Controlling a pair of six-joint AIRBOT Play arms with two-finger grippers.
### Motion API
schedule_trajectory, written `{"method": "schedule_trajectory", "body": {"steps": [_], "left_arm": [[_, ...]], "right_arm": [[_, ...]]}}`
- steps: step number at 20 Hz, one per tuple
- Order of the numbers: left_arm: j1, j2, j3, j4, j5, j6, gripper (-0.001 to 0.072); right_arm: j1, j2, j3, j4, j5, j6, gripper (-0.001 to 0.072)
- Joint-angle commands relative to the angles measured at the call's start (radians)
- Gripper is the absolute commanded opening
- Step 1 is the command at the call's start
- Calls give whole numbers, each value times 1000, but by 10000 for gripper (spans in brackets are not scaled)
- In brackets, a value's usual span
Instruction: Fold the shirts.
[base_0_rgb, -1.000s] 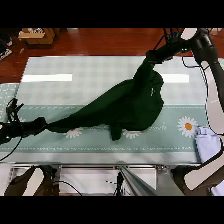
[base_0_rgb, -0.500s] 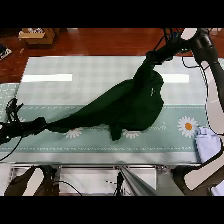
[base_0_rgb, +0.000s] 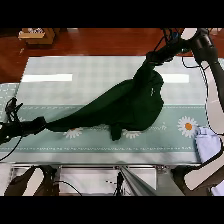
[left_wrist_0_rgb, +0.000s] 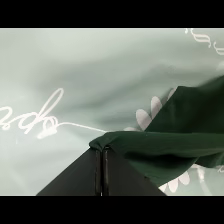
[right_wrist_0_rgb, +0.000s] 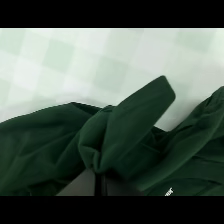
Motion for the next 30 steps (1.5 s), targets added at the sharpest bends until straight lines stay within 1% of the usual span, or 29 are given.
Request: {"method": "schedule_trajectory", "body": {"steps": [1,12,13,14,15,16,17,19,20,22,24,25,27,28,30], "left_arm": [[0,-1,0,0,14,0,20],[0,-1,0,0,13,0,19],[0,-1,0,0,13,0,20],[0,-1,0,0,13,0,20],[0,-1,0,0,13,0,20],[0,-1,0,0,6,0,19],[0,-1,0,0,3,0,20],[0,-1,0,0,3,0,20],[0,-1,0,1,3,0,19],[0,0,0,1,3,8,19],[0,0,0,1,2,53,20],[0,0,0,0,2,59,20],[0,0,0,0,2,59,20],[0,0,0,0,2,60,20],[0,0,0,0,2,60,20]], "right_arm": [[1,0,0,0,0,0,33],[1,0,0,1,19,8,41],[1,1,1,3,21,7,147],[1,7,1,3,38,3,219],[-3,21,1,3,75,-14,231],[-12,41,0,2,145,-36,301],[-29,61,0,-15,222,-53,303],[-92,93,-5,-88,375,-27,303],[-133,112,-28,-88,435,-9,304],[-225,181,-143,-57,502,10,304],[-309,302,-354,-37,491,10,304],[-339,366,-468,-37,465,10,304],[-380,501,-716,-18,361,10,304],[-386,565,-838,-16,296,7,333],[-385,652,-1028,10,168,-16,359]]}}
